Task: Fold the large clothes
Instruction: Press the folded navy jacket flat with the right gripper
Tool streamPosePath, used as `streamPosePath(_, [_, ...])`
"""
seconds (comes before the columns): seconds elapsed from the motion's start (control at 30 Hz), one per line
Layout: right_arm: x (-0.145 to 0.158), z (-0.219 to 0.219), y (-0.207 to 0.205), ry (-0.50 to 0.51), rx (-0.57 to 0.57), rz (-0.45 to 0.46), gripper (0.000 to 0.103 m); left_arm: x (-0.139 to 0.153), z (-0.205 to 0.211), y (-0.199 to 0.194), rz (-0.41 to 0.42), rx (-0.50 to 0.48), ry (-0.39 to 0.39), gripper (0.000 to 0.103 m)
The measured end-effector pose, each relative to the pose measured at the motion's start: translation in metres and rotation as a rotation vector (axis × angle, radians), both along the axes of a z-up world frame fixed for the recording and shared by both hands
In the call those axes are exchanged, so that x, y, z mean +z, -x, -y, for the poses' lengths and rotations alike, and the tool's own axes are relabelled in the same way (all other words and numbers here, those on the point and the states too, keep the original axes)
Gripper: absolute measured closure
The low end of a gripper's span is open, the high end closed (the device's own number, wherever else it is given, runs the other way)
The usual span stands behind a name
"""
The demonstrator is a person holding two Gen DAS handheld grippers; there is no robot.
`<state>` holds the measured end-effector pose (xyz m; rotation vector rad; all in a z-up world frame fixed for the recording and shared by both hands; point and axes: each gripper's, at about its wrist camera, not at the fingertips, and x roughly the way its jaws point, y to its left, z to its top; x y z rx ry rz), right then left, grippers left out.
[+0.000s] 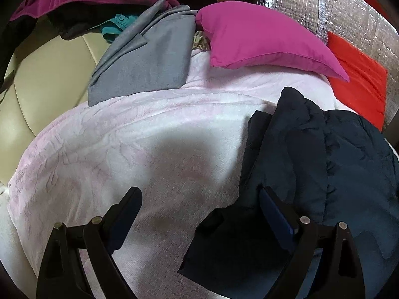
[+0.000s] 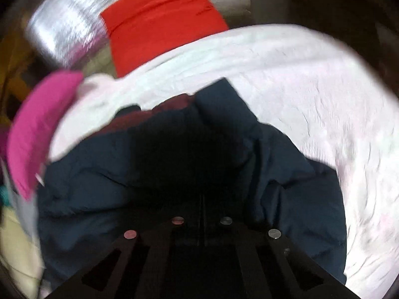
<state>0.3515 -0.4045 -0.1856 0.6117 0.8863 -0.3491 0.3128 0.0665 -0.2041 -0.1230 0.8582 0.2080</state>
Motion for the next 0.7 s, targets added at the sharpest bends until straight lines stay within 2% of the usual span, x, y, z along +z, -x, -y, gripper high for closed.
streamPosePath(0.13, [0.03,-0.013,0.035,0.006,0.057,0.122,0.09,0.007,-0.002,0.005,0.028,0.002,0.002,0.008])
streamPosePath(0.2, [0.038,-0.022,0.059,0.032,0.094,0.142,0.08,0.011,-0.002,0.008,0.05,-0.003,0.012,0.008])
streamPosePath(0.27, [0.037,-0.031,0.076,0.038,0.114,0.145,0.062,0.014,0.001,0.011,0.067,-0.023,0.02,0.008])
streamPosePath(0.33, [0.033,-0.038,0.099,0.025,0.125,0.169,0.056,0.015,0.007,0.013,0.073,-0.053,0.01,0.008])
streamPosePath(0.43, [0.024,-0.04,0.112,-0.002,0.134,0.173,0.056,0.015,0.019,0.016,0.081,-0.097,-0.031,0.008])
streamPosePath(0.57, [-0.01,-0.047,0.109,0.013,0.157,0.104,0.056,0.006,0.033,0.014,0.048,-0.158,-0.094,0.008])
streamPosePath(0.63, [-0.012,-0.048,0.103,0.022,0.15,0.102,0.056,-0.005,0.04,0.009,0.0,-0.188,-0.13,0.008])
streamPosePath(0.7, [-0.007,-0.048,0.102,0.011,0.152,0.097,0.054,-0.005,0.038,0.008,-0.005,-0.196,-0.124,0.008])
